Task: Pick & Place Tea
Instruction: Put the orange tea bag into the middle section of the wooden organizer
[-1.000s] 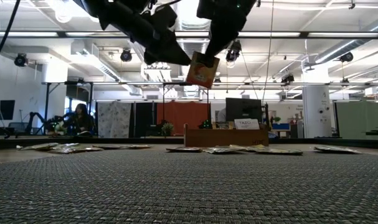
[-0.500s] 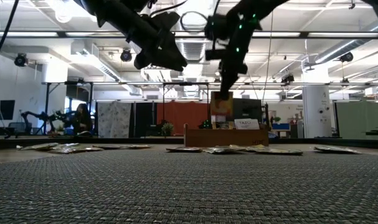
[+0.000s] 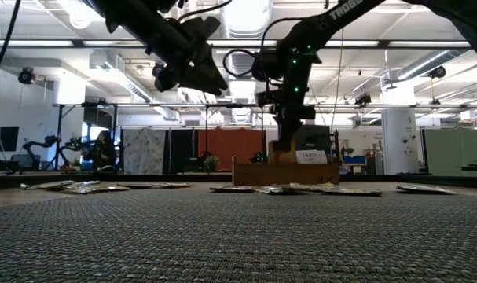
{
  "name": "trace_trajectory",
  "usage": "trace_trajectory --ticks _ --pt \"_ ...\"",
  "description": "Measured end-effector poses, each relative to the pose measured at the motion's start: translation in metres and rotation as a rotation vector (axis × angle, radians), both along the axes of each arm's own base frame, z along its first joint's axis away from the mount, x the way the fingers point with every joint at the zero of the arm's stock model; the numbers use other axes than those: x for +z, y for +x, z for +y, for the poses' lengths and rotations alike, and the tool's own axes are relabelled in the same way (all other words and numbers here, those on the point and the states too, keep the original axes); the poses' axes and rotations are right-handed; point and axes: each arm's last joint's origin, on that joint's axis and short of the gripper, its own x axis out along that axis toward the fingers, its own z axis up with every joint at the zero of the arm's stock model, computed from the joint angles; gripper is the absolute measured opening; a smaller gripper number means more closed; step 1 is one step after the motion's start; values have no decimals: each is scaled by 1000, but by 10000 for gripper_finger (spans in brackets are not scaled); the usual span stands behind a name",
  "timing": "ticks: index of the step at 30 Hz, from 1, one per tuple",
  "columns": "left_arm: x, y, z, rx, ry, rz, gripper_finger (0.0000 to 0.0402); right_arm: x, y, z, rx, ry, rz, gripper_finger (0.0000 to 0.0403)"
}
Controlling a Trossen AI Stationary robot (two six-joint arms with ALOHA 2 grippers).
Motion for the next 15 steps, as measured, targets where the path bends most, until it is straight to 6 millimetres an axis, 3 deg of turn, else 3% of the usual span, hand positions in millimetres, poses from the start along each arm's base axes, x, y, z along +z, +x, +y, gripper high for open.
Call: trace_trajectory --ticks 15 --pt "0 0 0 17 -5 -8 103 -17 -7 -27 -59 39 -12 13"
